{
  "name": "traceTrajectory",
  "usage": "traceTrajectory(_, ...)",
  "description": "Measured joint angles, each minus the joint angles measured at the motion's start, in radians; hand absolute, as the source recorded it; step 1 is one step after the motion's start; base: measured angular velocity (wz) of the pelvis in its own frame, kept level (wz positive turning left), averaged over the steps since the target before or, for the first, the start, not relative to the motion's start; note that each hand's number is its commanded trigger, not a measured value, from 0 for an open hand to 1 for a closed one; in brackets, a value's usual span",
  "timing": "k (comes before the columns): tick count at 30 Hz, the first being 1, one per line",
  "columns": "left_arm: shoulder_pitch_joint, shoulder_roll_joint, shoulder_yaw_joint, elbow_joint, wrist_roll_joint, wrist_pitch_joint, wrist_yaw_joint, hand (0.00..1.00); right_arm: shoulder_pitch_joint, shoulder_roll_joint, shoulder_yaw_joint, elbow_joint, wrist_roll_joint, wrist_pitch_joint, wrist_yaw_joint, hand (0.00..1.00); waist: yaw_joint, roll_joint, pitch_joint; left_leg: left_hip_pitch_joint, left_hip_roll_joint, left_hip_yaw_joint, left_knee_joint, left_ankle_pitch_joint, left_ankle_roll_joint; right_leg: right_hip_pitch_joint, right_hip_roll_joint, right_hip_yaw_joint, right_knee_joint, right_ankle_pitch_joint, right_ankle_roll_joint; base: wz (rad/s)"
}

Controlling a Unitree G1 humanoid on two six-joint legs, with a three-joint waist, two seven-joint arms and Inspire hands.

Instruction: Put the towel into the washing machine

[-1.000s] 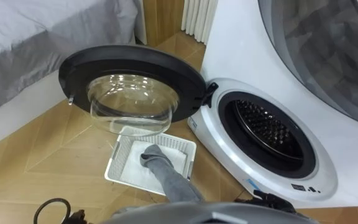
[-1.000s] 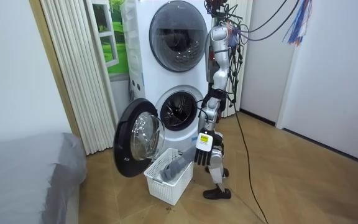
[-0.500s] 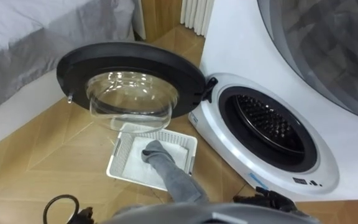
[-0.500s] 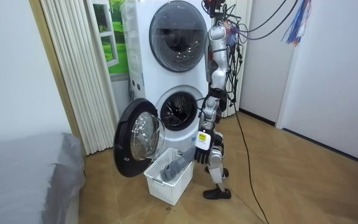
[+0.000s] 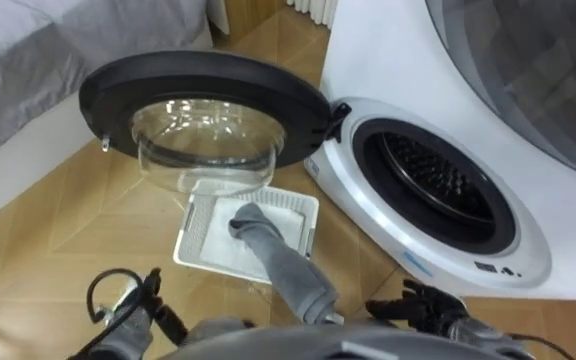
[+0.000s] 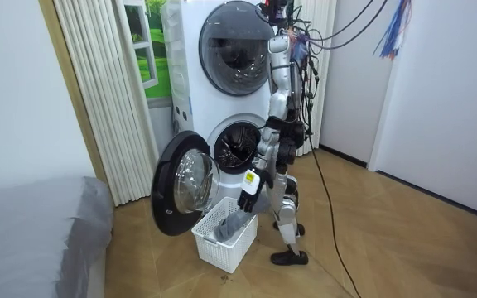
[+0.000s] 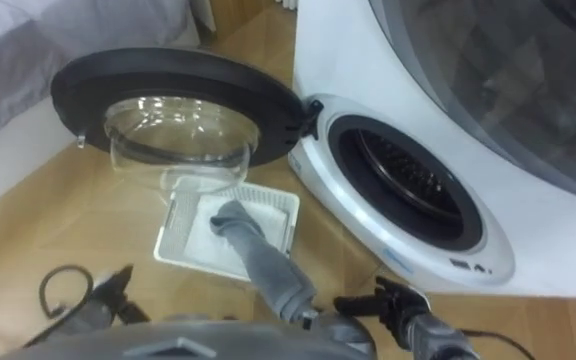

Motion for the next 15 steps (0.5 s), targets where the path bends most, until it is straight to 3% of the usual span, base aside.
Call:
traceTrajectory(5, -0.078, -0.015, -0.005, 0.033, 0.019, -0.050, 0.018, 0.00, -0.056, 0.001, 0.020, 0.012, -0.040, -0.012, -0.001, 0.00, -0.013, 0.001, 0.0094, -0.069, 0.003, 0.021, 0.014, 0.003, 0.005, -0.110, -0.003, 0.007, 0.073, 0.000, 0.000, -0.16)
traceTrajectory(7, -0.133, -0.030, -0.024, 0.068, 0.052, -0.079, 0.019, 0.00, -0.088, 0.005, 0.026, 0.011, -0.074, -0.020, -0.001, 0.00, -0.015, -0.006, 0.0193, -0.109, 0.005, 0.025, 0.050, 0.003, 0.005, -0.168, -0.009, 0.007, 0.126, 0.000, 0.000, -0.30)
traceTrajectory(11, -0.231, -0.047, -0.065, 0.113, 0.120, -0.096, 0.019, 0.00, -0.143, 0.018, 0.029, 0.028, -0.080, -0.020, -0.004, 0.00, -0.037, -0.011, 0.0322, -0.204, 0.004, 0.025, 0.115, 0.001, 0.009, -0.267, -0.021, 0.006, 0.183, 0.000, 0.000, -0.13)
traceTrajectory(13, -0.287, -0.046, -0.114, 0.117, 0.157, -0.096, 0.019, 0.00, -0.181, 0.028, 0.053, 0.041, -0.068, -0.019, -0.013, 0.00, -0.052, -0.007, 0.0471, -0.254, 0.005, 0.028, 0.141, 0.000, 0.010, -0.324, -0.026, 0.005, 0.211, 0.000, 0.000, -0.10)
traceTrajectory(15, -0.324, -0.045, -0.154, 0.117, 0.170, -0.097, 0.019, 0.00, -0.208, 0.029, 0.071, 0.040, -0.065, -0.018, -0.011, 0.00, -0.067, -0.002, 0.0512, -0.301, 0.004, 0.028, 0.169, -0.001, 0.011, -0.373, -0.030, 0.006, 0.235, 0.000, 0.000, -0.11)
